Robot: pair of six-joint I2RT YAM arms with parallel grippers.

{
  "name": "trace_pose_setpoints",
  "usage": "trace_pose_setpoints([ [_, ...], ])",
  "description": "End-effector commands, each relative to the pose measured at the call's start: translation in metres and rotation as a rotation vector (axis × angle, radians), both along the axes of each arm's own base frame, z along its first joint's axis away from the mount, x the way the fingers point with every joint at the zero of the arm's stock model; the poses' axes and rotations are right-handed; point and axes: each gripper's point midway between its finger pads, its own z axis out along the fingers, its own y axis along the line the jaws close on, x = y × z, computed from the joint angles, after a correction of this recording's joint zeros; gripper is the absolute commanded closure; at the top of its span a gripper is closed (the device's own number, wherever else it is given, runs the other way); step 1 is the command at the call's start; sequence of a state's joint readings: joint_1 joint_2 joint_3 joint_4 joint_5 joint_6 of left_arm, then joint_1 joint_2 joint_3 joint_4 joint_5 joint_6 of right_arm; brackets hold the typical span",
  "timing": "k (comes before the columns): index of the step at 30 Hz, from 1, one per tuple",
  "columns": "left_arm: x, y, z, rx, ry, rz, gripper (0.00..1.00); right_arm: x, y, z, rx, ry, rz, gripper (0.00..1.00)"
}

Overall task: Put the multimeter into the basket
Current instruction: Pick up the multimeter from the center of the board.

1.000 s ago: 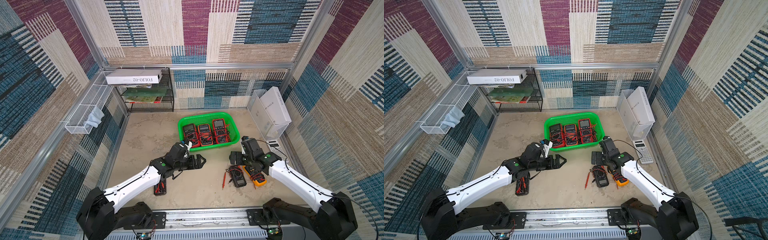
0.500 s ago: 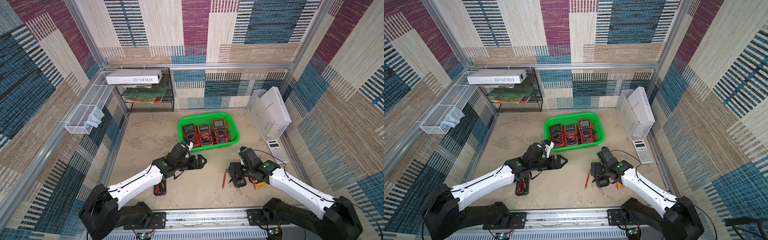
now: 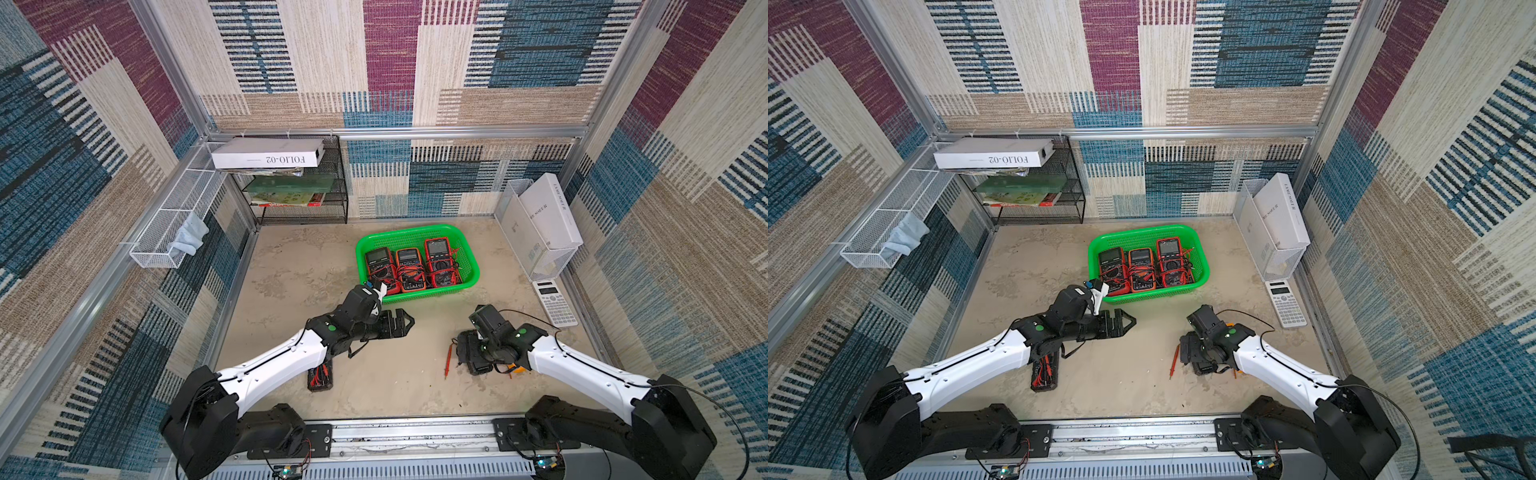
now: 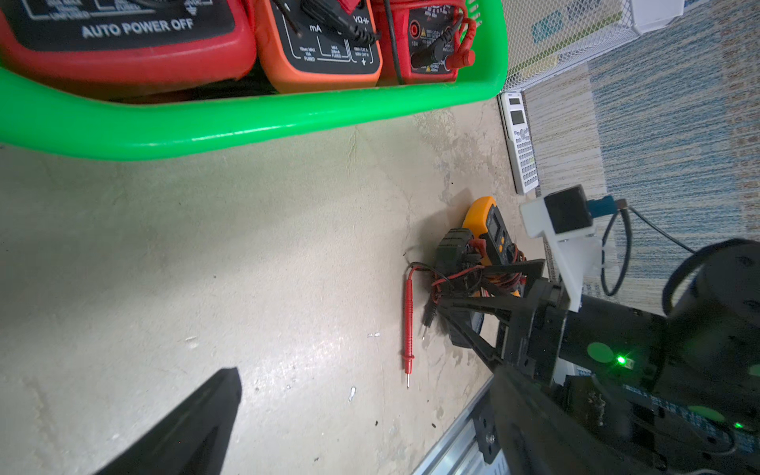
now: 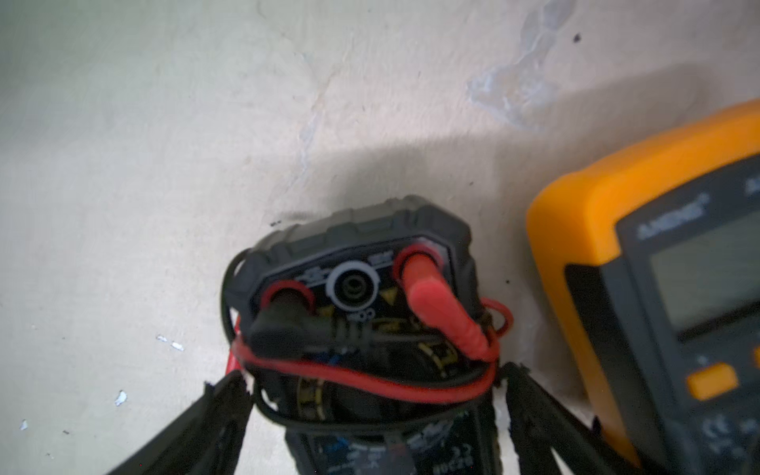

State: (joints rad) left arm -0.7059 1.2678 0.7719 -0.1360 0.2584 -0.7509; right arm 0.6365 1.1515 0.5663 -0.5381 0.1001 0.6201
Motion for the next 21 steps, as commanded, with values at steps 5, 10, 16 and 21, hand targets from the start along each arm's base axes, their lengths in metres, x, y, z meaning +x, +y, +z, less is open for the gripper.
trace_pose_setpoints([
  [5, 0.001, 0.001, 0.009, -0.009, -0.041, -0.004, 0.0, 0.001, 0.008, -0.007, 0.001, 0.0, 0.007, 0.0],
  [10, 0.001, 0.007, 0.011, 0.006, -0.05, 0.01, 0.0, 0.001, 0.009, -0.012, -0.011, 0.001, 0.014, 0.06],
  [16, -0.002, 0.013, 0.012, 0.02, -0.058, 0.025, 0.0, -0.002, 0.01, -0.017, -0.019, 0.006, 0.022, 0.2],
  [21, 0.001, 0.024, 0.014, 0.046, -0.071, 0.067, 0.0, -0.004, 0.011, -0.016, -0.015, -0.001, 0.024, 0.3],
])
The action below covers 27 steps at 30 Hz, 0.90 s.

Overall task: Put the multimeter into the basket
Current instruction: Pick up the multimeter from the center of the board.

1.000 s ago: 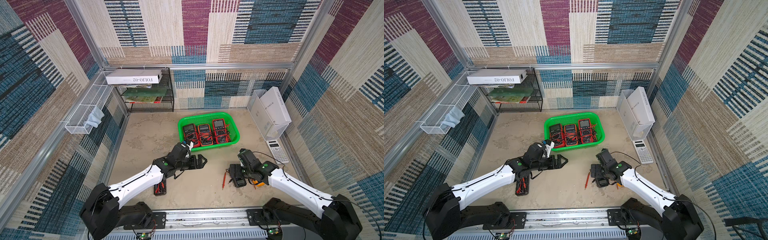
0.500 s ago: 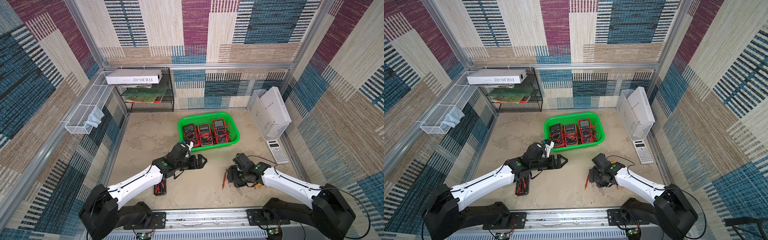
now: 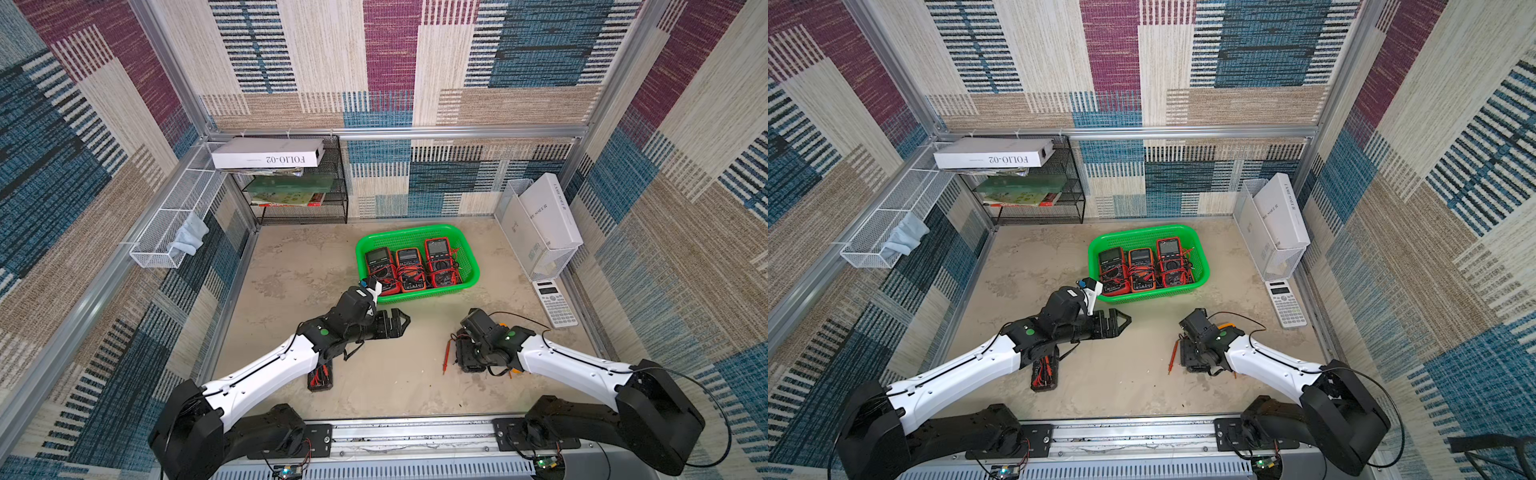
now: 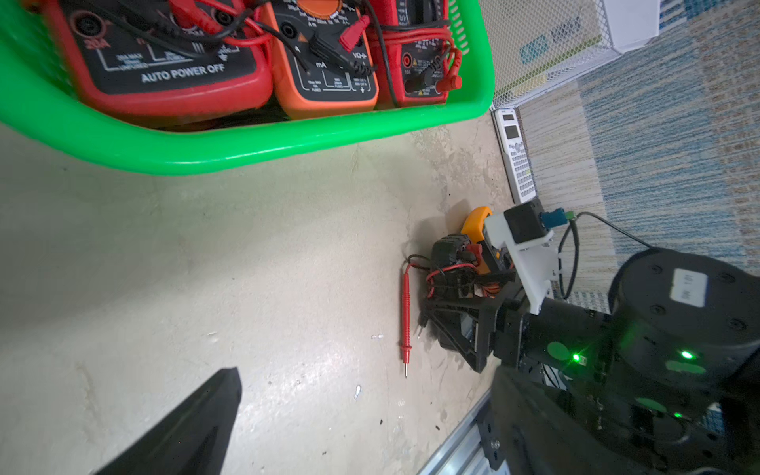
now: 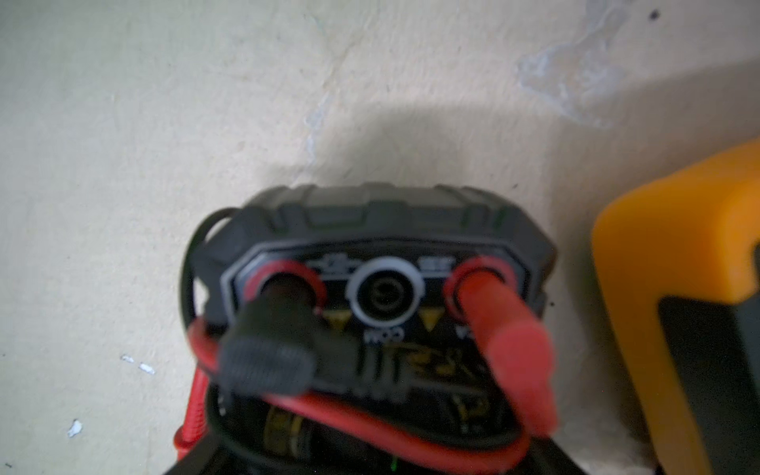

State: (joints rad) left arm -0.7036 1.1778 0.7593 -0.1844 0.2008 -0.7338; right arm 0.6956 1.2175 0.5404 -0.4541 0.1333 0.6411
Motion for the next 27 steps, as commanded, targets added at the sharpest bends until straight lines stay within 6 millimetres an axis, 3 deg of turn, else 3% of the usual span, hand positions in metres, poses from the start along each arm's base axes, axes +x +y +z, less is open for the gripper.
trace_pose_setpoints([
  [1, 0.004, 0.01, -0.001, 0.031, -0.017, 0.039, 0.0, -0.004, 0.001, 0.0, 0.008, 0.006, -0.003, 0.32],
  [10, 0.006, 0.02, -0.001, 0.049, -0.014, 0.077, 0.0, -0.001, 0.002, 0.012, 0.025, -0.027, 0.0, 0.43],
  [27, 0.012, 0.024, 0.005, 0.058, -0.016, 0.084, 0.0, 0.013, 0.017, 0.047, 0.071, -0.09, 0.03, 0.46],
])
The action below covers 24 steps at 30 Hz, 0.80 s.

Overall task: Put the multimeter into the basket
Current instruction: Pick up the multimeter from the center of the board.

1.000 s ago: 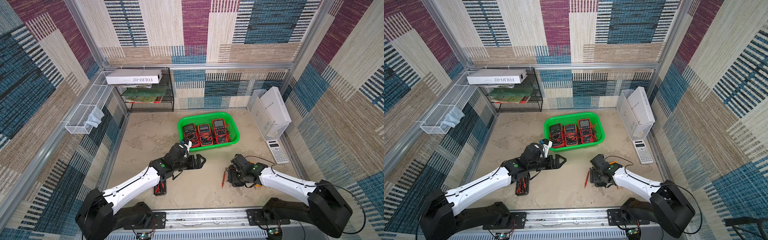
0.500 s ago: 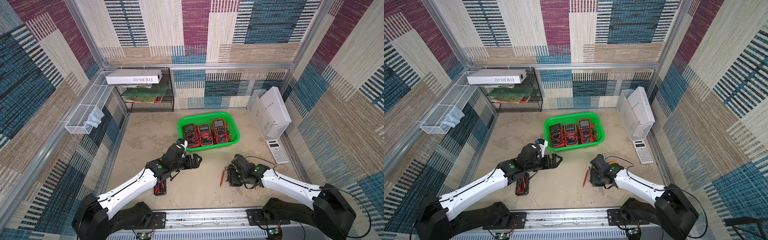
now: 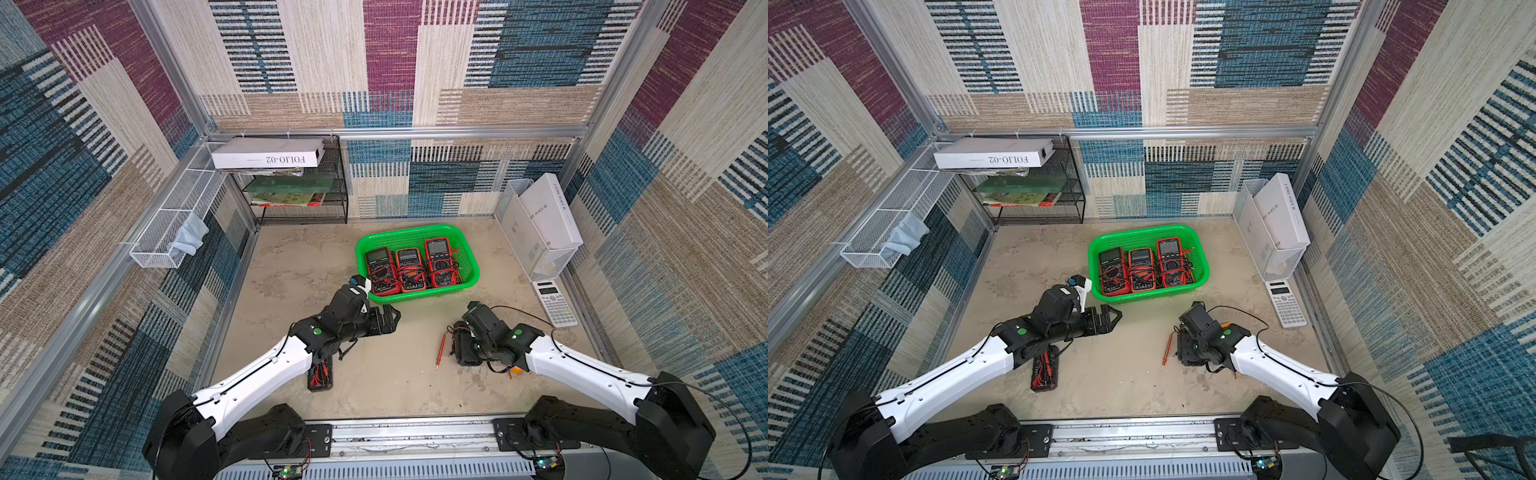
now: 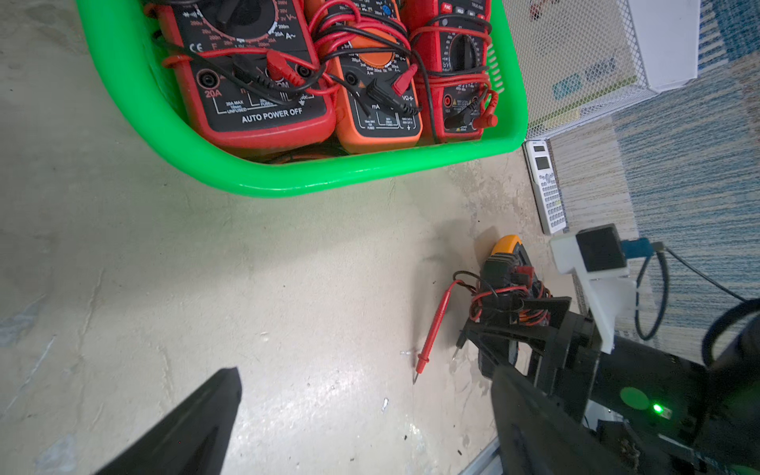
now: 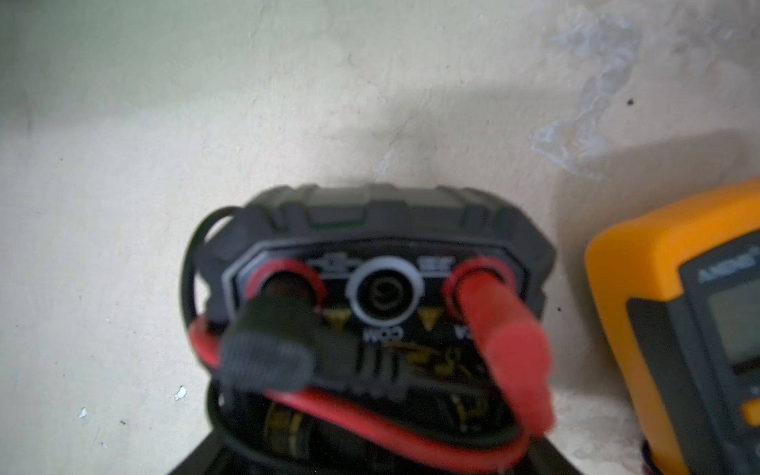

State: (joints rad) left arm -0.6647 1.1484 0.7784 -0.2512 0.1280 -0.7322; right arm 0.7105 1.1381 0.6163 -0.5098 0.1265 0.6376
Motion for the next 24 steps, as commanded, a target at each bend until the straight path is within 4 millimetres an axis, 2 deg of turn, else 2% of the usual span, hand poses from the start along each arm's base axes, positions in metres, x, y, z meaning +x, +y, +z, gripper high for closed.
trace_pose_setpoints([
  [1, 0.001, -0.001, 0.002, 0.009, 0.001, -0.014, 0.0, 0.004, 0.003, 0.013, 0.008, -0.027, 0.013, 0.46],
  [8, 0.011, -0.006, 0.012, 0.017, -0.004, -0.041, 0.0, 0.018, 0.014, 0.051, 0.043, -0.088, 0.026, 0.47],
  [14, 0.03, -0.005, 0.024, 0.006, -0.016, -0.041, 0.0, 0.034, 0.023, 0.091, 0.051, -0.153, 0.046, 0.49],
  [19, 0.046, -0.005, 0.035, -0.01, -0.028, -0.046, 0.01, 0.049, 0.028, 0.124, 0.049, -0.218, 0.05, 0.49],
  [24, 0.057, -0.008, 0.037, -0.033, -0.027, -0.053, 0.0, 0.071, 0.028, 0.153, 0.05, -0.283, 0.026, 0.49],
])
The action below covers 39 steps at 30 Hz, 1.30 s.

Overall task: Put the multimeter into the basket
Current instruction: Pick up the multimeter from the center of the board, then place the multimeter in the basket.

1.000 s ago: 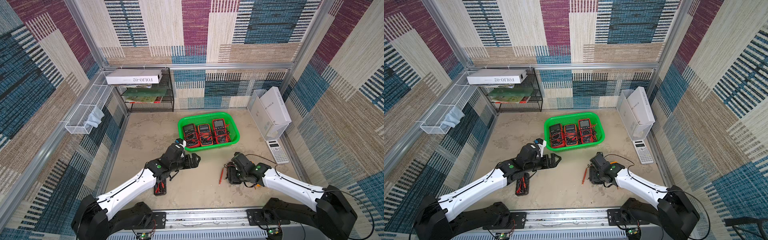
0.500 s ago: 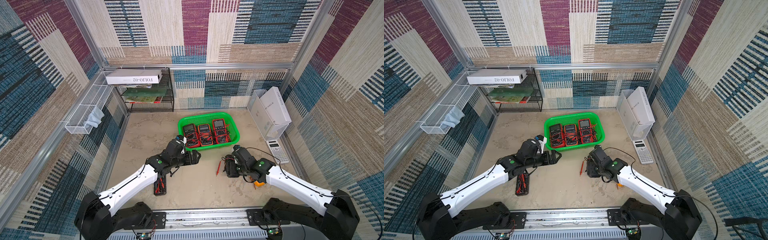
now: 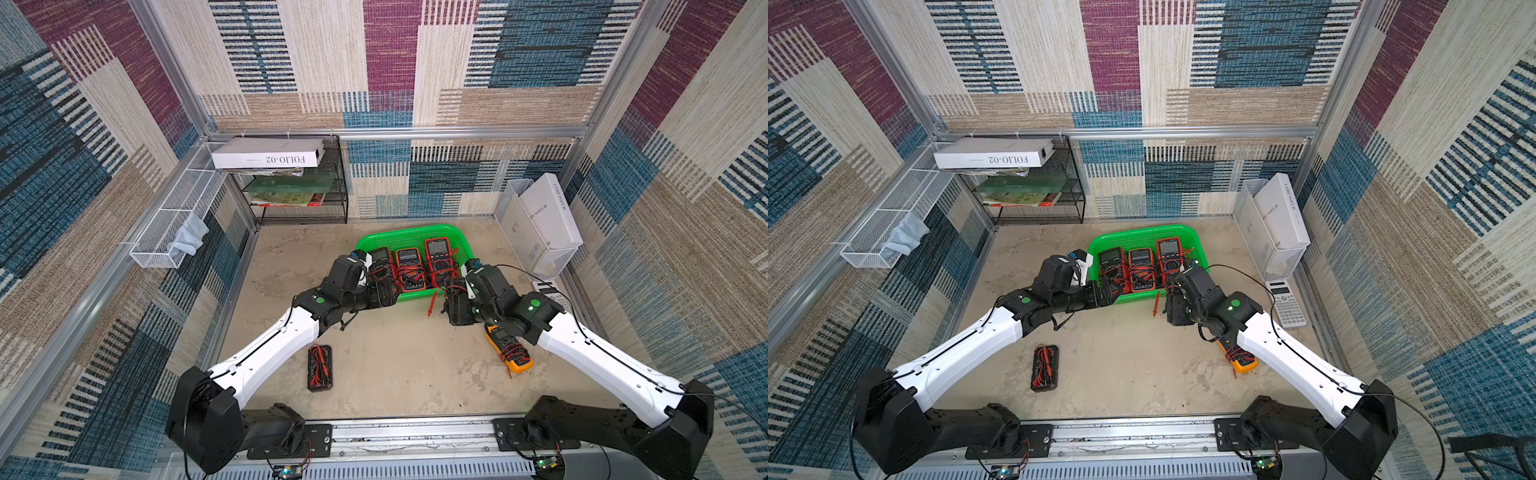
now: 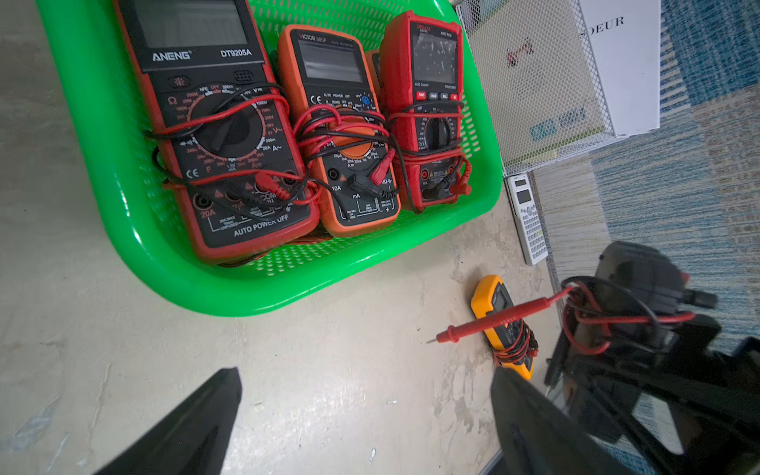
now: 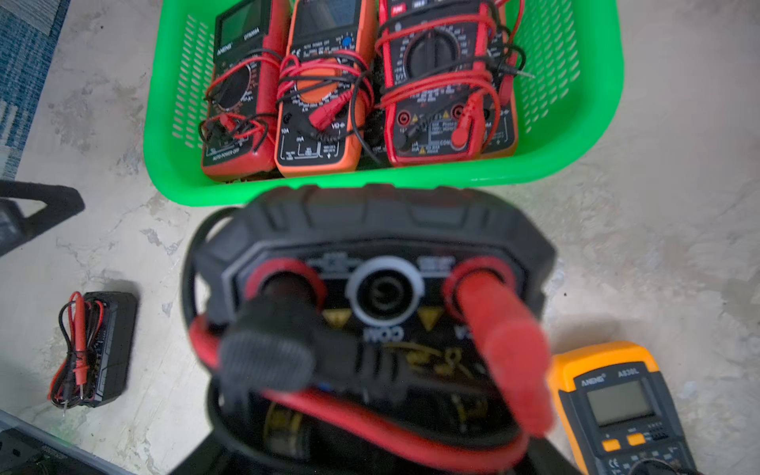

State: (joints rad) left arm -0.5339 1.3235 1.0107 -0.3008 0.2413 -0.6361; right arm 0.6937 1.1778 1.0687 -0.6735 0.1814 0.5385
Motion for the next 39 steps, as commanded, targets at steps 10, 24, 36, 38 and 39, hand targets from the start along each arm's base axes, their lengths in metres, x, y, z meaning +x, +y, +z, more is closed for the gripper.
trace_pose_setpoints([
  [10, 0.009, -0.011, 0.01, -0.037, -0.01, -0.065, 0.0, 0.084, -0.004, 0.04, -0.038, -0.094, -0.038, 0.49],
  [24, 0.01, -0.014, 0.02, -0.058, -0.013, -0.098, 0.0, 0.143, -0.006, -0.006, -0.099, 0.002, -0.058, 0.48],
  [36, 0.007, -0.013, 0.022, -0.072, -0.01, -0.094, 0.0, 0.168, 0.01, -0.048, -0.146, 0.091, -0.042, 0.47],
  [38, 0.006, -0.013, 0.022, -0.073, -0.01, -0.094, 0.0, 0.171, 0.01, -0.056, -0.163, 0.101, -0.049, 0.46],
  [39, 0.006, -0.013, 0.022, -0.074, -0.011, -0.094, 0.0, 0.171, 0.009, -0.059, -0.171, 0.106, -0.051, 0.45],
])
